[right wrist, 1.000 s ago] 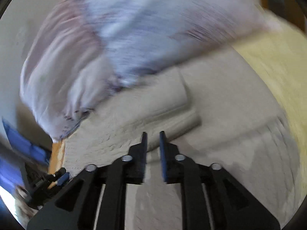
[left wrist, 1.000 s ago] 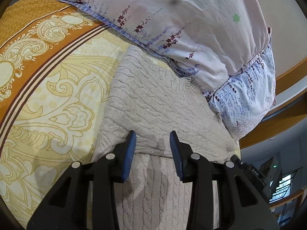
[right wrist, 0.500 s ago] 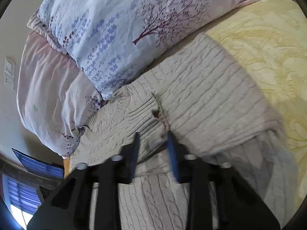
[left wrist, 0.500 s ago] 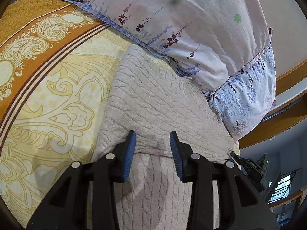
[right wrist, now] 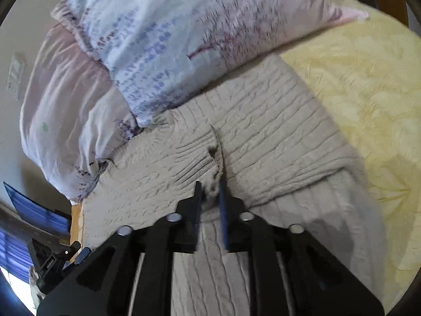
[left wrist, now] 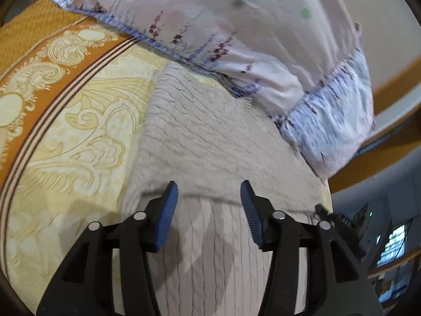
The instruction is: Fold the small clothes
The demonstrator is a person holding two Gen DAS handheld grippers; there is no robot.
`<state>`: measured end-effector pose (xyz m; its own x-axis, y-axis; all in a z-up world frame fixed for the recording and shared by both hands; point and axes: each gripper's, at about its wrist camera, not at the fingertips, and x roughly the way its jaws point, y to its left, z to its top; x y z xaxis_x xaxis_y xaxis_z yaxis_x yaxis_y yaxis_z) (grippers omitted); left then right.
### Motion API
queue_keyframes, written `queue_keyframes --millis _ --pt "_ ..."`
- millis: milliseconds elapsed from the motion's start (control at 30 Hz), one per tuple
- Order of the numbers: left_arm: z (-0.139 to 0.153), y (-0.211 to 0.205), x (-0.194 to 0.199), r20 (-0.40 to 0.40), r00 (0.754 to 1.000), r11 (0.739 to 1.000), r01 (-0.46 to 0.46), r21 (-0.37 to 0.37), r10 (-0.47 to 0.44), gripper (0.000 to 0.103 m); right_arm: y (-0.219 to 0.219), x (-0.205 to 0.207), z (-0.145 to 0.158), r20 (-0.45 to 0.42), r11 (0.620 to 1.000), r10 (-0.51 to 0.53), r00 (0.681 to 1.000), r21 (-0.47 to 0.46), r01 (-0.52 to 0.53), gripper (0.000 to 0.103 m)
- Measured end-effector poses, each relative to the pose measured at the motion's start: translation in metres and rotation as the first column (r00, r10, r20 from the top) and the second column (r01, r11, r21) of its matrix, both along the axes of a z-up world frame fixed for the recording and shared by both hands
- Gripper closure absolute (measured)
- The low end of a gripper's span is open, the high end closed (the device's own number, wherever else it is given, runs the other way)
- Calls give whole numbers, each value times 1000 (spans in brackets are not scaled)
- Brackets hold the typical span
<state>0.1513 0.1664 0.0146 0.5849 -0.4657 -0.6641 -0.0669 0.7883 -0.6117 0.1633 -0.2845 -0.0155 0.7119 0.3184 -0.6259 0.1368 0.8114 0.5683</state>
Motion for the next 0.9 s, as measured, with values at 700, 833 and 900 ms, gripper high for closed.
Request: queue_keyframes --millis 700,833,900 --pt "-16 17 -150 50 992 993 119 -20 -118 49 -81 -158 -37 -23 976 143 989 172 -137 62" --pt "-18 6 -165 64 985 983 163 -85 -158 61 -73 -171 -45 -13 934 236 972 280 -223 64" --pt "-21 1 -174 74 982 979 180 -92 -173 62 -69 -179 -47 -4 923 261 965 294 -248 65"
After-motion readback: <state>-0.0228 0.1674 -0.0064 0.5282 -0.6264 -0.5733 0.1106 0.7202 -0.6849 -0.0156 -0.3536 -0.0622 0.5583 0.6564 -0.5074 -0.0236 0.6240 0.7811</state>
